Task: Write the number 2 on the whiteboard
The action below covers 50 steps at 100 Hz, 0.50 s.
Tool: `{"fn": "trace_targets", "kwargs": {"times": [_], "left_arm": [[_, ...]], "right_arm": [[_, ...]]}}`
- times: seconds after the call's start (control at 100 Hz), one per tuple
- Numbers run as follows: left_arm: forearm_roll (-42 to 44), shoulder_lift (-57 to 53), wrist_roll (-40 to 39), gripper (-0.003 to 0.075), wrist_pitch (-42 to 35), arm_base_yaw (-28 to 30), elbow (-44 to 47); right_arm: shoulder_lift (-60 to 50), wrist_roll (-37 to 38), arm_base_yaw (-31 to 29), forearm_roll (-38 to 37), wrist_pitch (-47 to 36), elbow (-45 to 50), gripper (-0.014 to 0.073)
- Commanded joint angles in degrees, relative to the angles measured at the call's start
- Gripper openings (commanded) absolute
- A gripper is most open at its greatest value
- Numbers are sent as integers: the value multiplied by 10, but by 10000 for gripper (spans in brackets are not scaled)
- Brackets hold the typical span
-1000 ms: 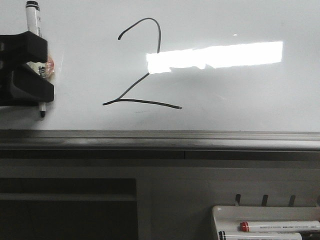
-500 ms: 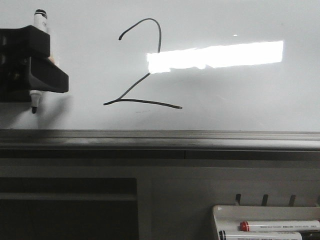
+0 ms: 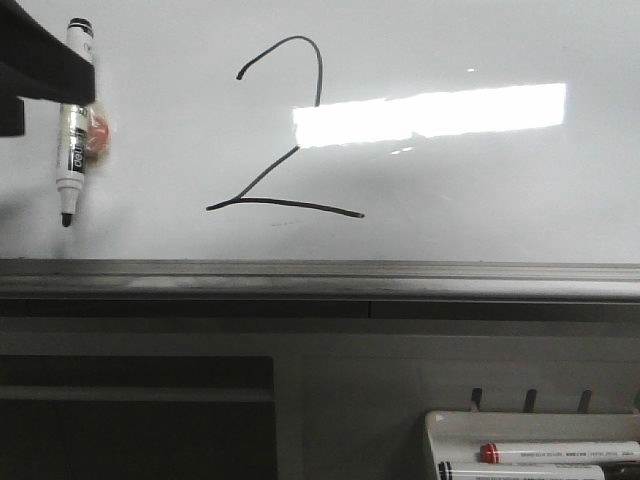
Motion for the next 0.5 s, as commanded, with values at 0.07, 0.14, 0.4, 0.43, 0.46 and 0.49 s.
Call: {"fn": "trace_targets", "kwargs": {"times": [0.07,0.14,0.4,0.43,0.46,0.49], "left_arm": [[40,-97,-4,49,-24,0,-14],[67,-145,-2,-20,-25,0,-14],[155,-308,1,-20,-22,0,21],[164,-325,1,-20,-22,0,29],[171,-341,1,-20,-22,0,36],[175,-358,1,-20,-22,0,46]], "right_arm": [[-52,-1,-3,6,-50,8,-69],[-82,-1,-3,6,-72,30,-60],[-244,-1,-3,6,-196,176,-60],[-271,-1,-3,6,-204,194,-60],[-293,-1,-3,6,-206,212,-60],[-315,-1,-3,8,-206,234,-60]]}}
